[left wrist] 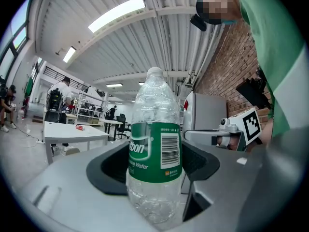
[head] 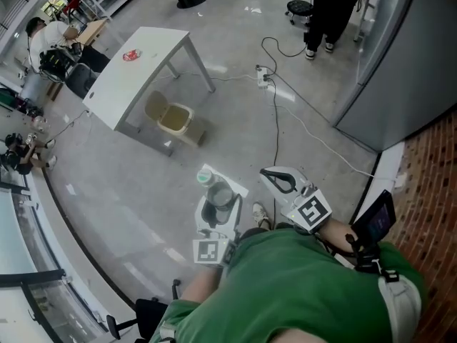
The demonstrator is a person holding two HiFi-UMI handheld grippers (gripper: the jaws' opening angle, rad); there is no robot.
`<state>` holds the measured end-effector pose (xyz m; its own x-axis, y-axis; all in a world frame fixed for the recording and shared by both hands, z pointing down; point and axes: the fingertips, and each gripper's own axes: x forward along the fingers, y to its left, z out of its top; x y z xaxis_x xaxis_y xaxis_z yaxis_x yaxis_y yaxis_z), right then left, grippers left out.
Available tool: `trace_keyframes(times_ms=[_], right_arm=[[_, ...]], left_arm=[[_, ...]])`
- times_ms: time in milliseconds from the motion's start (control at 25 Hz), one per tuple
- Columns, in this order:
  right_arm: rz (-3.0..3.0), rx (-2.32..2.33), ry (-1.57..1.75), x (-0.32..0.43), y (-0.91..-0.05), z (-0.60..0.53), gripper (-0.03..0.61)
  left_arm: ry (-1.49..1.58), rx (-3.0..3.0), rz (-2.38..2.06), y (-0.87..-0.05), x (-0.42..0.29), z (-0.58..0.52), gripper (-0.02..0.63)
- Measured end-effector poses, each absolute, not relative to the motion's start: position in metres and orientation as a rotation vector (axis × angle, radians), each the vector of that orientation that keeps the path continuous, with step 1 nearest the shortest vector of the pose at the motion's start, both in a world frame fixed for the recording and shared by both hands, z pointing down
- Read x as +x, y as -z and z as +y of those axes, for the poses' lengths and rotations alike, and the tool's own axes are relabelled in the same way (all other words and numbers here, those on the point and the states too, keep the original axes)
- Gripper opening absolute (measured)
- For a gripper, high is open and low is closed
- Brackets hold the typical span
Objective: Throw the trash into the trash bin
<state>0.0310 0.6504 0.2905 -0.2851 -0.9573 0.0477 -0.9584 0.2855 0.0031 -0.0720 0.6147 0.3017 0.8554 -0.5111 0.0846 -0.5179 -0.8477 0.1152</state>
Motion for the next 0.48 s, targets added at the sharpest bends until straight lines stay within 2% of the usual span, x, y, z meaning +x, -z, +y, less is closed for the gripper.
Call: trace_keyframes(times_ms=[480], right_arm=[[-2.427, 1.903, -0.019, 0.047, -0.284, 0.57, 0.005]], left_arm=[[-0.031, 2.915, -0.693, -0.299, -0.044, 0.54, 0.33]])
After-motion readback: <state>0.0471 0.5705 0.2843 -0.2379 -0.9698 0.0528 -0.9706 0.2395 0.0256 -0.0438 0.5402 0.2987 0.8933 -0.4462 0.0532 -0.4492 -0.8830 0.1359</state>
